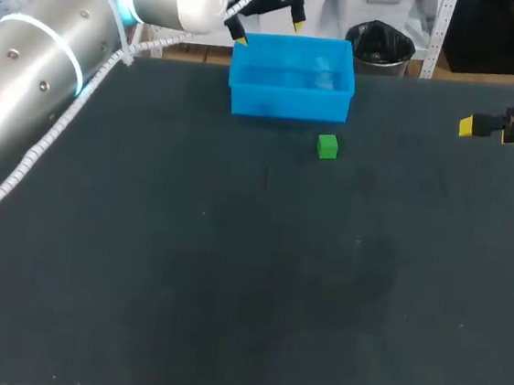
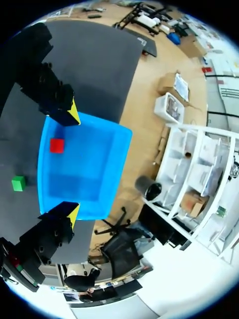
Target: Use the left arm to pick the red cube and place it into the blue plastic box first, then use the right arm to grasp the green cube and put it into the same blue plastic box after the first action is fully finished.
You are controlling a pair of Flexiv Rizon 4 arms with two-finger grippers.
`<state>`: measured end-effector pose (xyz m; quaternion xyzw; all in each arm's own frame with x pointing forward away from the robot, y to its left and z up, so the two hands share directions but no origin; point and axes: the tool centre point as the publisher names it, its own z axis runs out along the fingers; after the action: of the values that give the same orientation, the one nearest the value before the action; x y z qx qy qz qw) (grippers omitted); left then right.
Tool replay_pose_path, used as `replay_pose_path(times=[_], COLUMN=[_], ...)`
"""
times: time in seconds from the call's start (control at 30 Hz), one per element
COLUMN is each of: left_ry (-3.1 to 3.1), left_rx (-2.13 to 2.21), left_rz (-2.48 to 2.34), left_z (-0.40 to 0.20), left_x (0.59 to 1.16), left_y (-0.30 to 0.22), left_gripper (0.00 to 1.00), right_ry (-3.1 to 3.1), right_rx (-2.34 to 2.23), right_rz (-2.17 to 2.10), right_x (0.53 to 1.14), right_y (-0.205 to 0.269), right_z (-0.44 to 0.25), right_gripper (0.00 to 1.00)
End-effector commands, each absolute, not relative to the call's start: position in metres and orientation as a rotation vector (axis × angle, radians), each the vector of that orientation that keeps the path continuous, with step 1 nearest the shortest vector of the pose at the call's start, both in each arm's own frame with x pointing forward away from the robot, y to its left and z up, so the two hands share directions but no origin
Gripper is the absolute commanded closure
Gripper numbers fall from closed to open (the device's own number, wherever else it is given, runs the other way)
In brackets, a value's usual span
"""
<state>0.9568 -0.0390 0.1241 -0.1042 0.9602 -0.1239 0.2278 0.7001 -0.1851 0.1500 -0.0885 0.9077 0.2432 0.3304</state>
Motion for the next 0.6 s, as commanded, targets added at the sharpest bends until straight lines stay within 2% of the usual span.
replay_pose_path(times=[0.03,0.6], left_ry=[2.616,2.566], left_rx=[-0.264,0.014], left_rz=[-0.381,-0.492], left_z=[0.134,0.156], left_x=[0.929,0.873], left_y=[-0.026,-0.007], left_gripper=[0.0,0.0], right_ry=[2.374,2.374], right_rx=[-0.231,-0.231], right_rz=[0.636,0.636], right_x=[0.7,0.7], right_y=[-0.185,-0.185], right_z=[0.15,0.15], right_gripper=[0.0,0.0])
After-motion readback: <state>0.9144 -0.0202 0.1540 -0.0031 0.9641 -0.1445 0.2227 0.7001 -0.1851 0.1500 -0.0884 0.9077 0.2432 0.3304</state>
